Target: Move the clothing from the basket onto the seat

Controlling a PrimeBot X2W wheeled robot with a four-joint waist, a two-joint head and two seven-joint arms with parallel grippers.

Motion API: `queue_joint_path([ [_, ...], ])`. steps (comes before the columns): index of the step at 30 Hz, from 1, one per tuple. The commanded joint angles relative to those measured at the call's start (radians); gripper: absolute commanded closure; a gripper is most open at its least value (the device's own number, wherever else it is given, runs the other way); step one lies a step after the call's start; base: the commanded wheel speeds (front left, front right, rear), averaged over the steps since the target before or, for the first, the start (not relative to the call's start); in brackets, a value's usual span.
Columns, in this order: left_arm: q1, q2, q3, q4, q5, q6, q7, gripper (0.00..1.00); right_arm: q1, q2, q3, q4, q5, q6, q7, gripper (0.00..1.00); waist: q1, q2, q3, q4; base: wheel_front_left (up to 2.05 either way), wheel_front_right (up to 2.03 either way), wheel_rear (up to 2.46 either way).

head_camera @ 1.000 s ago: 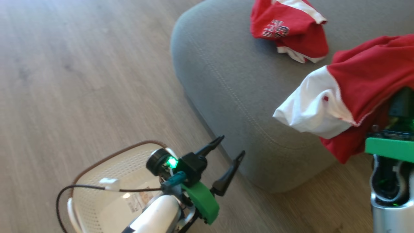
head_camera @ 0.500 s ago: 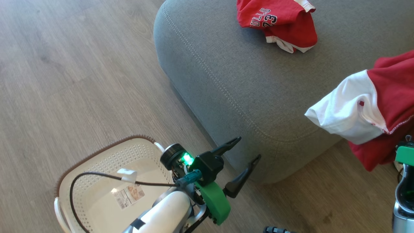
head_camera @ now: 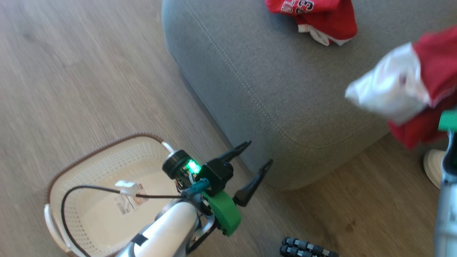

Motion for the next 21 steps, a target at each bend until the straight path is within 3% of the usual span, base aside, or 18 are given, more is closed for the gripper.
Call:
queue_joint_path([
  [1,-0.048,0.01,0.036,-0.036,0.01,-0.001,-0.005,0.0,-0.097,-0.039,0.031,-0.004,0.004,0.007,-0.006,1.0,-0.0001,0.0,0.043,-0.005,0.0,0.0,0.0],
  [8,-0.058,0.04,0.045,-0.031,0.026,-0.001,-0.005,0.0,-0.402,-0.136,0.135,0.222,0.003,0.007,-0.006,1.0,-0.0001,0.0,0.139,0.003,0.0,0.0,0.0],
  [16,-0.076,0.065,0.038,-0.033,0.037,-0.001,-0.005,0.0,-0.728,-0.18,0.212,0.389,0.016,0.007,-0.006,1.0,-0.0001,0.0,0.212,0.029,0.0,0.0,0.0],
  [21,-0.083,0.074,0.033,-0.033,0.045,-0.001,-0.005,0.0,-0.87,-0.199,0.199,0.512,0.007,0.007,-0.006,1.0,-0.0001,0.0,0.252,0.054,0.0,0.0,0.0],
])
